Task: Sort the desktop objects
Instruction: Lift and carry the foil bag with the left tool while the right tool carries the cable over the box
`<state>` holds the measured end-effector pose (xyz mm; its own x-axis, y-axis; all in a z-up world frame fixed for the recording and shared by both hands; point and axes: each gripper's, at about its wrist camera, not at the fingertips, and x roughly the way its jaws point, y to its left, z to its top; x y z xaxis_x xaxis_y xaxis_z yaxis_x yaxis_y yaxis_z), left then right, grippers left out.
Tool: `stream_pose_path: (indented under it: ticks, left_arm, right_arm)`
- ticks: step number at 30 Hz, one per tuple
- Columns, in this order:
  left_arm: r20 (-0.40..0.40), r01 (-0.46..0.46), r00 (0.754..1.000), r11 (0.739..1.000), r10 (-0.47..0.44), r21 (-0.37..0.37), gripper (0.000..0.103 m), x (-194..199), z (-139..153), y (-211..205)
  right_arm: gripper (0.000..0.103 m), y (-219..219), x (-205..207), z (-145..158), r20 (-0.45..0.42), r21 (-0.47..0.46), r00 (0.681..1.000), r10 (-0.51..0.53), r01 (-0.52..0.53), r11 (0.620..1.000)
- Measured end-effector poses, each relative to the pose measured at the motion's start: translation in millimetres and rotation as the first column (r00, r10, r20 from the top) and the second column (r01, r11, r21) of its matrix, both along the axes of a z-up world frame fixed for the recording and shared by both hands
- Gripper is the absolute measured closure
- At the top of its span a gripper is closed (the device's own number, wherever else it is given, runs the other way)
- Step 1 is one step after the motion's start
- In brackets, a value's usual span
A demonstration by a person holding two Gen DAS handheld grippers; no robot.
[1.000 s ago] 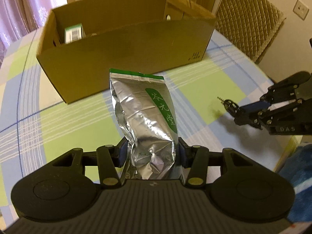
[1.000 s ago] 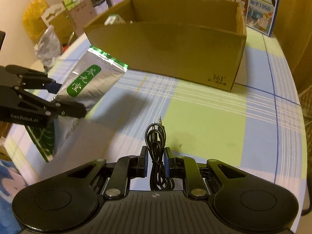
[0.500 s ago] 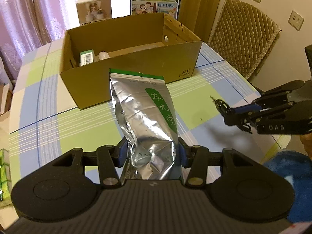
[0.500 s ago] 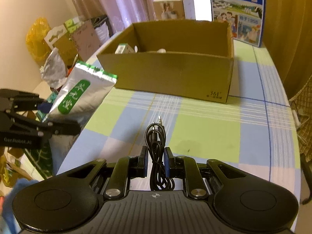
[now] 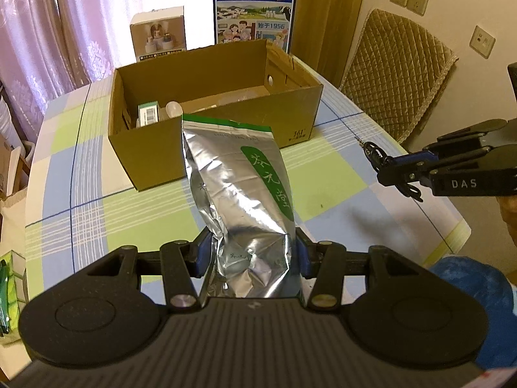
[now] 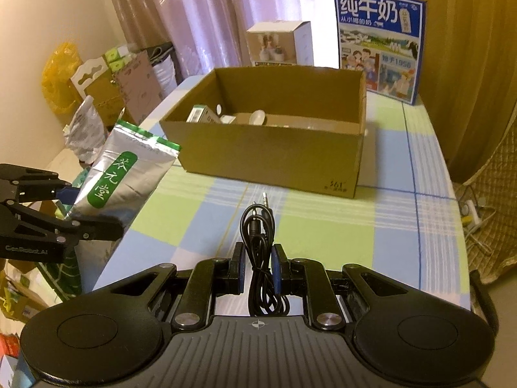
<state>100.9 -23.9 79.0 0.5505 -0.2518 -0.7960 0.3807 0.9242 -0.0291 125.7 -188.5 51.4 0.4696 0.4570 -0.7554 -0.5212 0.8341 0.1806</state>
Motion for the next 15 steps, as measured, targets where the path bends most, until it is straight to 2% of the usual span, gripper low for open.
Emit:
stream_pose_path:
  ticks: [15]
  left_arm:
    - [0.006,0.02,1.0,1.0,-0.02,-0.009,0.058,34,20,5]
  right_arm:
    - [0.09,13,36,18,0.047,-0.036,0.999,0.009,-0.007,0.999]
